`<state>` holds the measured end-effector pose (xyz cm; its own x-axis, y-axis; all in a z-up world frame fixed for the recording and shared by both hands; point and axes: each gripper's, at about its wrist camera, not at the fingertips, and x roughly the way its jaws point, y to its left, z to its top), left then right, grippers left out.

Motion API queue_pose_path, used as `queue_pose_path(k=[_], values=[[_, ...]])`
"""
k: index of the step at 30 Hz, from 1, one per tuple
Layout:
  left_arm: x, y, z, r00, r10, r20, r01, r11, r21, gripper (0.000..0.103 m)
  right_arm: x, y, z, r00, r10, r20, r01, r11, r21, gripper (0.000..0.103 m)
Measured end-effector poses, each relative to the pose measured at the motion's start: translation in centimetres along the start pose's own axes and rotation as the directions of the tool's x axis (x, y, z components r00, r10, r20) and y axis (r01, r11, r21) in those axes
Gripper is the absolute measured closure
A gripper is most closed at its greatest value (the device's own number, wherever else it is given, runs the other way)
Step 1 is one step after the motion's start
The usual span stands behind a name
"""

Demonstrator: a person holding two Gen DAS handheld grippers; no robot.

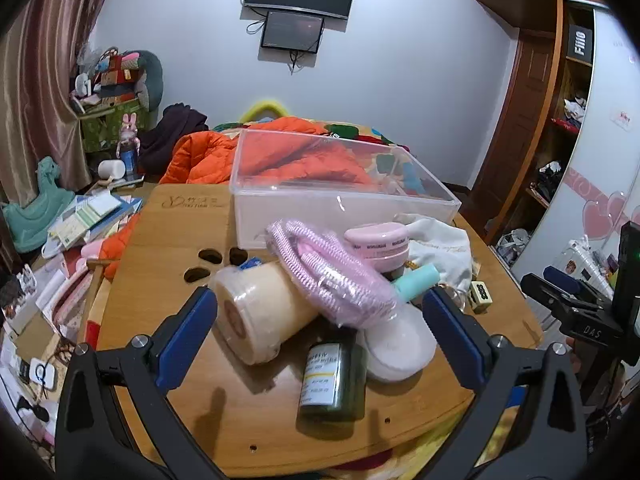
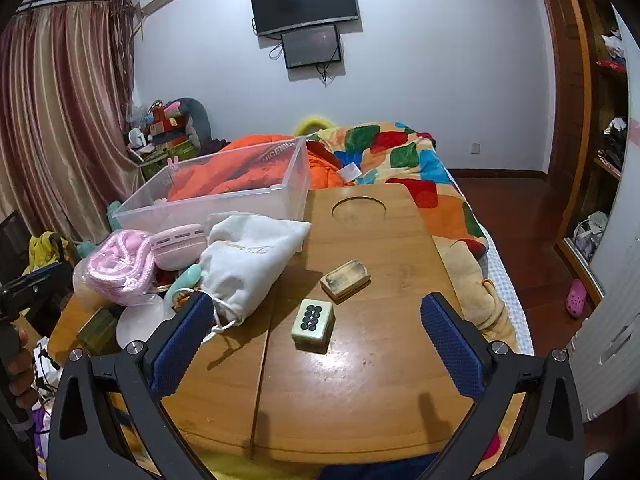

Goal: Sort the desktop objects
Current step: 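Close the left gripper on the cream tape cup while the right gripper grasps the beige block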

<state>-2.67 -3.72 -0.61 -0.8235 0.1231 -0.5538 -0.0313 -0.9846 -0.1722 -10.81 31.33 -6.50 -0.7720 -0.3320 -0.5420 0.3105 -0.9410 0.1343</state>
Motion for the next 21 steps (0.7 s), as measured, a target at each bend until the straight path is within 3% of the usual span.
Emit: queue_pose_path(k=[5,9,16,21], values=[[1.3,0.2,0.4,0.999,0.034,-0.013,-0.034,0.998,0.046,0.0,1.1,-0.2,0.5,0.999,-0.023,-0.026,0.022,0.999,-0.026,0.0],[0.9,2.0,-0.2,0.999,0.02,-0.028,-0.018,0.998,0.062,0.0,1.6,-0.6,0.5,0.998,-0.037,-0.048,0.035,0.999,-0.042,0.0],[1.7,4.6,-1.8,0.993,0.055,-0.106,-0.05,0.997,0.05,0.0,3.3,-1.1,0.7,0.995,-0.068,-0.077,0.063,0.996,-0.07,0.0],[3.3,5.2,-1.9,0.991,0.026,-0.133,-0.024,1.0,0.015,0.0,4.8,-1.2,1.1,0.994,-0.068,-0.091,0.059,0.993,-0.098,0.004]])
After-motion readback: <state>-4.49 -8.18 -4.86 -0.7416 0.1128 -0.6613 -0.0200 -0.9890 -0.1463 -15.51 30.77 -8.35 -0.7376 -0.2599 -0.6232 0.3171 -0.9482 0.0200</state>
